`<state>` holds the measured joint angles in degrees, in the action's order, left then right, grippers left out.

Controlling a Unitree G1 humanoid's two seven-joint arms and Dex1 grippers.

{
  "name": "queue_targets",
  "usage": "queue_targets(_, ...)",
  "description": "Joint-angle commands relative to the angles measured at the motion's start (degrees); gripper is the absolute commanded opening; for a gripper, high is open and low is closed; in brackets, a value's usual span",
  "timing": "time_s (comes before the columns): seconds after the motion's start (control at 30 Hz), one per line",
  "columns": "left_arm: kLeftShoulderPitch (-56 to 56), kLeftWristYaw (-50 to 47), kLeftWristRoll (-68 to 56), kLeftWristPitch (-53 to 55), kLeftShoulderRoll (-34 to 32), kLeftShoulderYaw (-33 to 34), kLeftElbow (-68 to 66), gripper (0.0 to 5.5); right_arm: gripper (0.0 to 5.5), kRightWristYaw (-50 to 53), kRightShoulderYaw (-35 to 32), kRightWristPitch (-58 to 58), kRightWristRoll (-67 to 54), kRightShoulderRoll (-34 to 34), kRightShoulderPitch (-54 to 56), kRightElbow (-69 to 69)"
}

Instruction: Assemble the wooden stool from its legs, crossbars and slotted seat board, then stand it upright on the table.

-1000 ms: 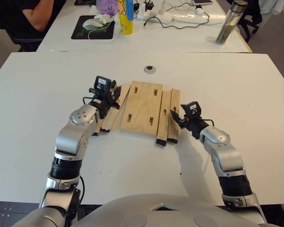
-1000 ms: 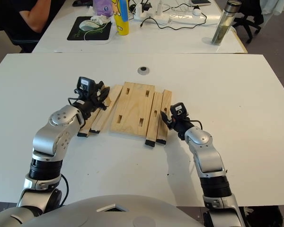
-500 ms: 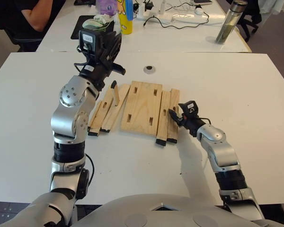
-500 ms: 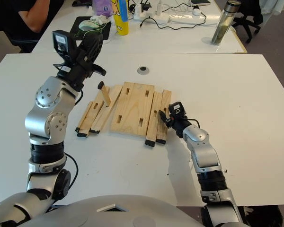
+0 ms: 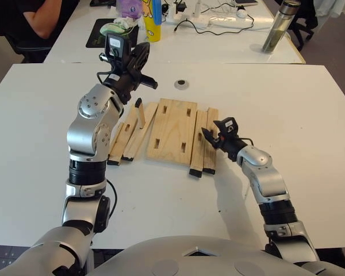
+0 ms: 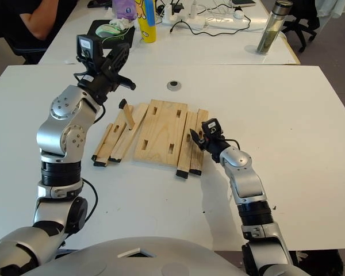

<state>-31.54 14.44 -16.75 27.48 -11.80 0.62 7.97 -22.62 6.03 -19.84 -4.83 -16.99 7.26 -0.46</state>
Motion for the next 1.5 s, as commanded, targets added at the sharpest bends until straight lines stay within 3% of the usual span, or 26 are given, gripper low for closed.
queue_targets(0.03, 3.03, 1.52, 3.44, 6.76, -1.82, -5.01, -7.81, 0.02, 2.58, -0.24, 0.7, 0.12, 0.72, 0.21, 0.75, -0.13)
queue_targets(0.13, 6.19, 1.99, 4.3, 10.98, -2.49, -6.18, -10.58, 0.02, 2.58, -0.48, 1.29, -0.21, 0.72, 0.23, 0.96, -0.61)
queue_targets(0.33, 4.67, 0.51, 4.11, 8.7, -1.25, -3.38, -8.62, 0.02, 2.58, -0.69, 1.9, -0.23, 0.74, -0.01, 0.87, -0.48)
queue_targets(0.63, -2.19, -3.66, 6.36, -4.88, 0.48, 0.72, 6.26, 0.02, 2.58, -1.22, 1.55, 0.28, 0.73, -0.61, 1.08, 0.73)
queue_targets(0.83, 6.06, -0.71, 9.54, 8.95, -3.22, -5.84, -1.54, 0.02, 2.58, -1.05, 1.68, -0.22, 0.7, -0.54, 0.32, -0.5)
queue_targets(0.93, 9.0, 0.21, 8.21, 12.25, -2.25, -5.75, -3.71, 0.02, 2.58, -1.04, 1.81, -0.49, 0.69, -0.45, 0.33, -0.71)
queue_targets(1.5, 6.36, -4.07, 10.4, -3.35, -1.87, 1.32, 1.92, 0.02, 2.58, -0.87, 1.85, -0.16, 0.77, -0.28, -0.09, -0.17)
